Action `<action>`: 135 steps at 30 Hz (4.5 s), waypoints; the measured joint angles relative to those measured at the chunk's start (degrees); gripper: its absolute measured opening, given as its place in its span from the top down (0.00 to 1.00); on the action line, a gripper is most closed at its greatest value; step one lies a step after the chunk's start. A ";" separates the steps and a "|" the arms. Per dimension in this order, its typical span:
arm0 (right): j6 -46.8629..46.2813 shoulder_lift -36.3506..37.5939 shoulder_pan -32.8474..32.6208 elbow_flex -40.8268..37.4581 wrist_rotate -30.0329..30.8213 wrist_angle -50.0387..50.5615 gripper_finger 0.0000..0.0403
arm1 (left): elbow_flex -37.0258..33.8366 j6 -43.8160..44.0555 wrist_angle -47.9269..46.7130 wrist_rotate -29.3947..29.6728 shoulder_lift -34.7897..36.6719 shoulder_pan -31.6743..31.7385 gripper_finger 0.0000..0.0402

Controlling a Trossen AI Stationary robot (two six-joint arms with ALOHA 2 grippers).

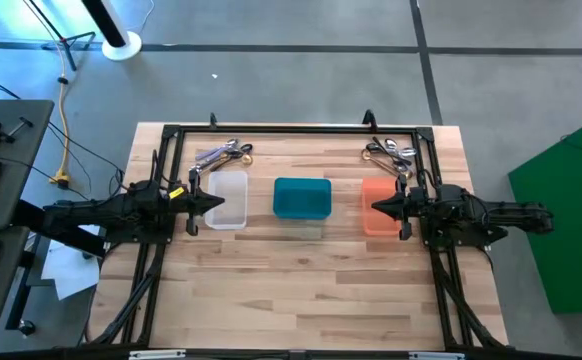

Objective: Sort silverware by color (type)

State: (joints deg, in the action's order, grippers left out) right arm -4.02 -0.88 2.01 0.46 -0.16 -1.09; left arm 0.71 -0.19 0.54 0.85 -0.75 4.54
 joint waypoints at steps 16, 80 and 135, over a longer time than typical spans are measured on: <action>-0.01 -0.01 -0.01 0.01 0.00 -0.01 1.00 | 0.00 0.00 0.00 0.01 0.00 0.00 1.00; -14.08 -30.11 0.01 30.08 24.22 -18.71 1.00 | 0.00 0.00 0.00 -0.14 0.00 -0.02 1.00; -19.75 -45.45 6.37 47.47 24.03 5.99 1.00 | 28.97 20.22 12.48 16.55 -32.12 2.63 0.87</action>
State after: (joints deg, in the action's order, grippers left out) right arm -23.77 -46.33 8.38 47.92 23.86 4.90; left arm 29.68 20.03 13.02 17.40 -32.88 7.16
